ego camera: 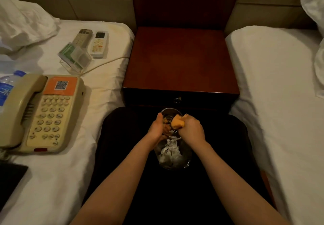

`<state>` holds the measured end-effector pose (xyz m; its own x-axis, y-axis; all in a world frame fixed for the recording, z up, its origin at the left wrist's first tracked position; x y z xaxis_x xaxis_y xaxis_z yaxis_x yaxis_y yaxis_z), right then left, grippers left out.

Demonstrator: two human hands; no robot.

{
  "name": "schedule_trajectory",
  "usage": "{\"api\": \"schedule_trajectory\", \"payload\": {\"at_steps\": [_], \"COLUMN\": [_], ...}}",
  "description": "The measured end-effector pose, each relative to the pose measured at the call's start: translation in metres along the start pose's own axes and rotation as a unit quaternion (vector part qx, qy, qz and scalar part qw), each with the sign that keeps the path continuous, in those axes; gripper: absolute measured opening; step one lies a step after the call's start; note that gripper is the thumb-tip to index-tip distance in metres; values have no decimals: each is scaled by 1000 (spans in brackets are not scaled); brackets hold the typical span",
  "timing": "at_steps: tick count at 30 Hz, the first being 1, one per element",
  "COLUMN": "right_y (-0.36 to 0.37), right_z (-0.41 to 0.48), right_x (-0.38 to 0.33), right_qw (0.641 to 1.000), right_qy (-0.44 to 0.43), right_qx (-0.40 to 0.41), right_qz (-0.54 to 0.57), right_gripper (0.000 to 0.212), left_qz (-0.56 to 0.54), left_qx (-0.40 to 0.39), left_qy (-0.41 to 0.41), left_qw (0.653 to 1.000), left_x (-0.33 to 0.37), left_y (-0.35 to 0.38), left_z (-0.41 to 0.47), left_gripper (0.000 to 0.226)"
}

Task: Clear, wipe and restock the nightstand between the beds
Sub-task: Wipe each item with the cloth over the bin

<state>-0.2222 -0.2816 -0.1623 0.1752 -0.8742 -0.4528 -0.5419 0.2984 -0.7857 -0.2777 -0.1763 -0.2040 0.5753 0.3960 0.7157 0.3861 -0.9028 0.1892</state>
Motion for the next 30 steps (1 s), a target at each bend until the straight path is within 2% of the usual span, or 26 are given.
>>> {"api": "schedule_trajectory", "payload": {"at_steps": [2,6,8,10,12,14,16,17,20,22,24,27,30], "right_y": [2,14,16,10,4,4,0,-2,-4,-4,1,13,19], "right_z": [2,-4,-14,-18,-17,-13,-8,-6,0,2,2,-3,-8], "right_x": [1,-19,-33,-32,-27,-15,-5,-3,0,-1,-6,-20,-28], "right_qw": [999,997,986,978,976,989,998,1000,999,998,999,992,977], "right_qy": [30,-31,-92,-112,-120,-85,-30,-12,4,-2,-31,-115,-157], "right_qx": [26,6,-9,-23,-64,-82,-41,-9,52,65,42,-43,-107], "right_qz": [-5,71,136,173,170,93,24,15,-2,-4,-13,1,96], "right_gripper": [40,53,40,14,35,35,17,16,43,50,52,49,35], "left_qz": [33,44,21,4,15,19,53,69,99,108,115,122,109], "left_qx": [-4,-21,-8,7,18,33,35,31,16,15,20,39,101], "left_qy": [-2,-7,15,17,20,13,5,-2,-8,-13,-15,-10,1], "left_qw": [999,999,1000,1000,1000,999,998,997,995,994,993,992,989], "left_x": [-1,-4,-1,1,0,-2,-2,-3,-4,-7,-6,-7,-4], "left_y": [0,7,4,0,-6,-10,-9,-7,-3,-2,-3,-9,-22], "left_z": [-1,-2,1,0,5,6,6,5,2,2,2,6,6], "left_gripper": [59,47,46,49,56,60,59,58,53,49,47,54,59]}}
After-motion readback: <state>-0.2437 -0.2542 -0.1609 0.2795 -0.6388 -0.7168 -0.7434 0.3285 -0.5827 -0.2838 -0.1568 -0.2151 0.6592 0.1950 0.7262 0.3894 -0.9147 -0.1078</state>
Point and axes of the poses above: each hand's wrist, its own z-axis towards the middle knuckle, its own y-axis out of the palm, x = y × z, the point moved 7 cm from there along z, towards the middle knuckle, and after that the axes turned 7 degrees about -x, right-handed, at the moved point
